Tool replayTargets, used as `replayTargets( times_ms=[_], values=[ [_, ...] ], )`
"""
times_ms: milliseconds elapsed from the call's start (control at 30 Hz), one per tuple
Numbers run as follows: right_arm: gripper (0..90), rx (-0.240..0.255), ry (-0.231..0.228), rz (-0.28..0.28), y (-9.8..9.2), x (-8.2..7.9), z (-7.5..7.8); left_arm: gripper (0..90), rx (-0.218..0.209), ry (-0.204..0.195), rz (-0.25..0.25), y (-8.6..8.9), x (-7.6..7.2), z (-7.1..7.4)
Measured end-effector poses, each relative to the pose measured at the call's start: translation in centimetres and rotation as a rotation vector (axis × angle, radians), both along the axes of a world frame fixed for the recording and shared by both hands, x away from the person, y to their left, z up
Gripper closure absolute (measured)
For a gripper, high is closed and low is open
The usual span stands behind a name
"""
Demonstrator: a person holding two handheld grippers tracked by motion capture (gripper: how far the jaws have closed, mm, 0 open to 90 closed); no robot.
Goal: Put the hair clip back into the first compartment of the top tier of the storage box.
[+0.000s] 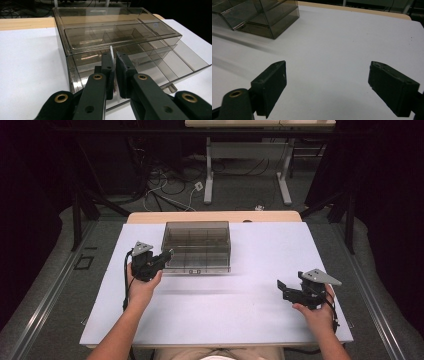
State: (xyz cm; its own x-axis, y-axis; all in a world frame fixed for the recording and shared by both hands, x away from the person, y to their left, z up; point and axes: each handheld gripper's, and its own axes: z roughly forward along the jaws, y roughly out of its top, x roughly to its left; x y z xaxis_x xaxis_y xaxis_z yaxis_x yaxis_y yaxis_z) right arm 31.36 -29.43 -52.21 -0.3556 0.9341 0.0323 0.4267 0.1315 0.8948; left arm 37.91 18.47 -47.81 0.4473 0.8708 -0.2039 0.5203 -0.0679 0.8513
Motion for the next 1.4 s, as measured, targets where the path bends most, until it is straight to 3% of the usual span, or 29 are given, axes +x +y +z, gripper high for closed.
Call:
replayTargets(
  times_ms=[567,1400],
  values=[
    [14.8,-0.001,0.014,0.006,0.17,0.03,-0.03,84.8,0.001,0.008,0.019,-0.02,0.46,-0.50],
    [14.8,0.000,0.008,0.014,0.32,0.28,-0.01,47.6,-0.044,0.002,0.034,0.95,-0.17,0.02]
  ],
)
